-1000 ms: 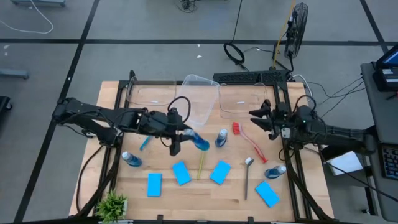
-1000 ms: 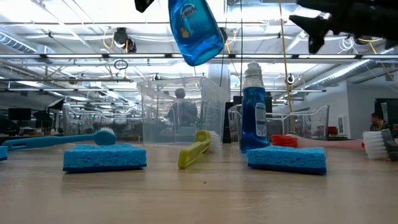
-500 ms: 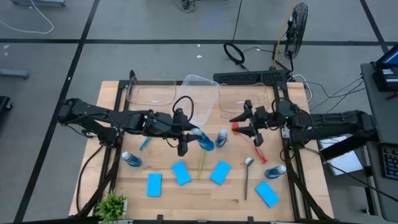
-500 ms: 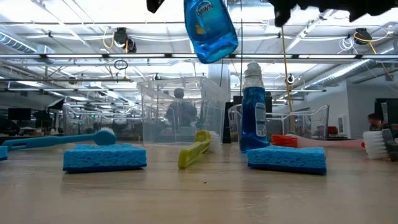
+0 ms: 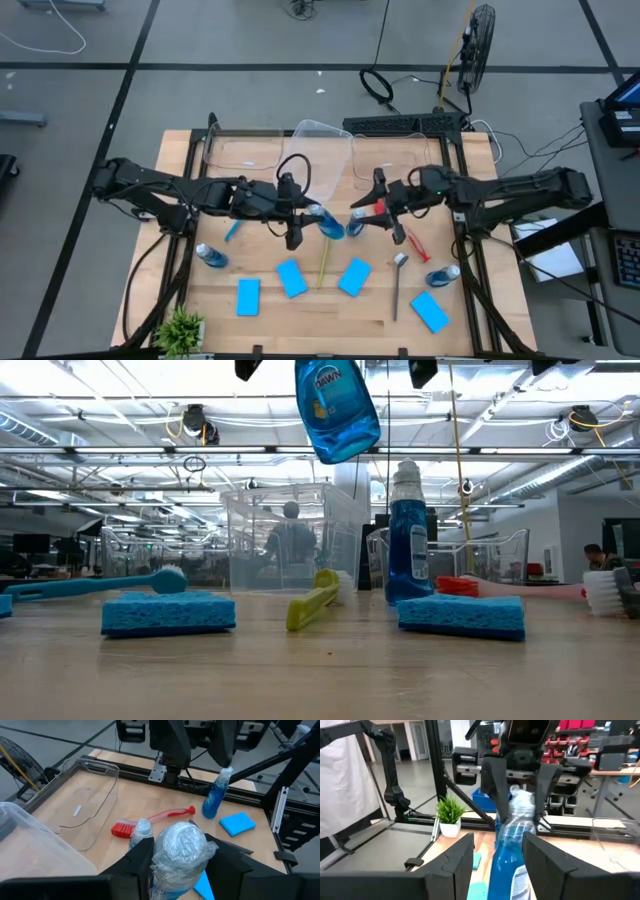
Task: Pick & Place Kitchen Sink Supplies
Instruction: Put the blue soap dispenser into the right transparent bin
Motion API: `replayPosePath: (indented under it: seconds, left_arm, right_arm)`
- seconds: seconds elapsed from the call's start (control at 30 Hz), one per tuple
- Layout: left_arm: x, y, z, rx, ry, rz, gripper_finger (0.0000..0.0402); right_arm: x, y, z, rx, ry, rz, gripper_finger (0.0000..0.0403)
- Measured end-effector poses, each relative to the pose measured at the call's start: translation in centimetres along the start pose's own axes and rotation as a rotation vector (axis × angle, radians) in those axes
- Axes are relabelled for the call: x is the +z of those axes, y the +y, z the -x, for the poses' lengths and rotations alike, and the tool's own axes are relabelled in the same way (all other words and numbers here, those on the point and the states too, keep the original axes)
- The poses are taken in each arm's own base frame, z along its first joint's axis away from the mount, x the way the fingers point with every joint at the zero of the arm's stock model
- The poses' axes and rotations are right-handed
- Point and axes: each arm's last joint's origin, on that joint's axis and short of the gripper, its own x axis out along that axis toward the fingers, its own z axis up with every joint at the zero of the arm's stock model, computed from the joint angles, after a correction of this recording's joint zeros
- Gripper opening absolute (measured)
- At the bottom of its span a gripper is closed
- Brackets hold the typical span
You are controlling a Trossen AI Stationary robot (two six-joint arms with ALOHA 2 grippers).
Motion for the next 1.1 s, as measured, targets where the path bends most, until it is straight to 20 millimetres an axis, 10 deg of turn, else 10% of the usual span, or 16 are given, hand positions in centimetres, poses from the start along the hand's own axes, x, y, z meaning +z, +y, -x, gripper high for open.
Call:
replayPosePath:
  seconds: [0.73,1.1]
  left_arm:
    - [0.0,0.0,0.0,0.000,0.000,0.001,0.0142]
    - [0.0,0.1,0.0,0.018,-0.006,-0.001,0.0142]
  right_arm:
    - [-0.4,0.0,-1.4,-0.058,0.047,0.009,0.0158]
    - [-0.3,-0.2,-1.4,-0.126,0.035,0.012,0.0246]
